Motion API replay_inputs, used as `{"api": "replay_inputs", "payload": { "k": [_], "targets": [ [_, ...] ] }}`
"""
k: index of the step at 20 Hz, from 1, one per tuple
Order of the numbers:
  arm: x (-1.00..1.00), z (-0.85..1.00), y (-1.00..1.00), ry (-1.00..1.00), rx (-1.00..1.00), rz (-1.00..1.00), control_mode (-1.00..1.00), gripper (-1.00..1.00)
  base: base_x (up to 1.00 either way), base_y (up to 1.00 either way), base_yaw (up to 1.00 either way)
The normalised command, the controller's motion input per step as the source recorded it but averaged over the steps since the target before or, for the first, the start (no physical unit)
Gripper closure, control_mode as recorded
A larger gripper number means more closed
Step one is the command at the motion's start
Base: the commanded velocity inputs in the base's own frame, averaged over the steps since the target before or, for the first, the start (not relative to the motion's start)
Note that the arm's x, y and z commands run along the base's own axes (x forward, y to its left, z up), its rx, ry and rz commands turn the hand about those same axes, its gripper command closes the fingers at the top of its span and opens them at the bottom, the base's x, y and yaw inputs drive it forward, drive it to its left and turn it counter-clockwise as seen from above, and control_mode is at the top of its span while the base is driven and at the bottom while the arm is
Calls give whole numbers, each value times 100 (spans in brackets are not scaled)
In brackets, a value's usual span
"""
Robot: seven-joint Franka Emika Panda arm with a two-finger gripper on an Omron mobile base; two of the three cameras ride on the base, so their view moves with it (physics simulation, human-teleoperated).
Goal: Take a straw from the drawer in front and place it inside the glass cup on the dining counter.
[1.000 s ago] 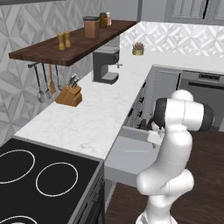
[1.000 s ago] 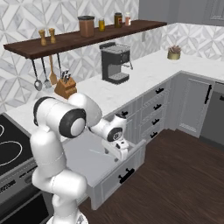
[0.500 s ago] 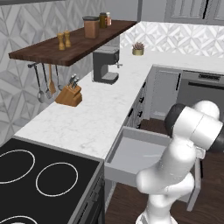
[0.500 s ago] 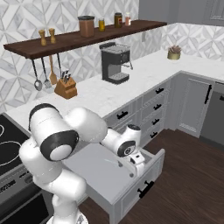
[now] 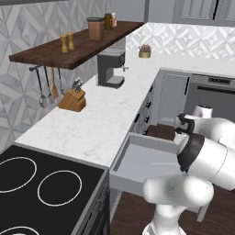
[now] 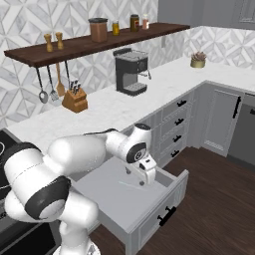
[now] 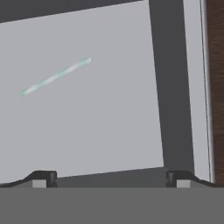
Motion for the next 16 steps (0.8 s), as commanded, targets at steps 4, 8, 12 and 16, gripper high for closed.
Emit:
{"api": "replay_inputs", "payload": {
  "k": [4, 8, 12, 16],
  "targets": [
    [2, -8, 11, 0, 0, -19, -100, -100, 0, 0, 0],
    [12, -39, 0, 0, 0, -35, -100, -100, 0, 0, 0],
    [46, -35, 0, 4, 0, -34, -100, -100, 0, 0, 0],
    [63, -27, -2, 8, 0, -27, -100, -100, 0, 0, 0]
  ]
}}
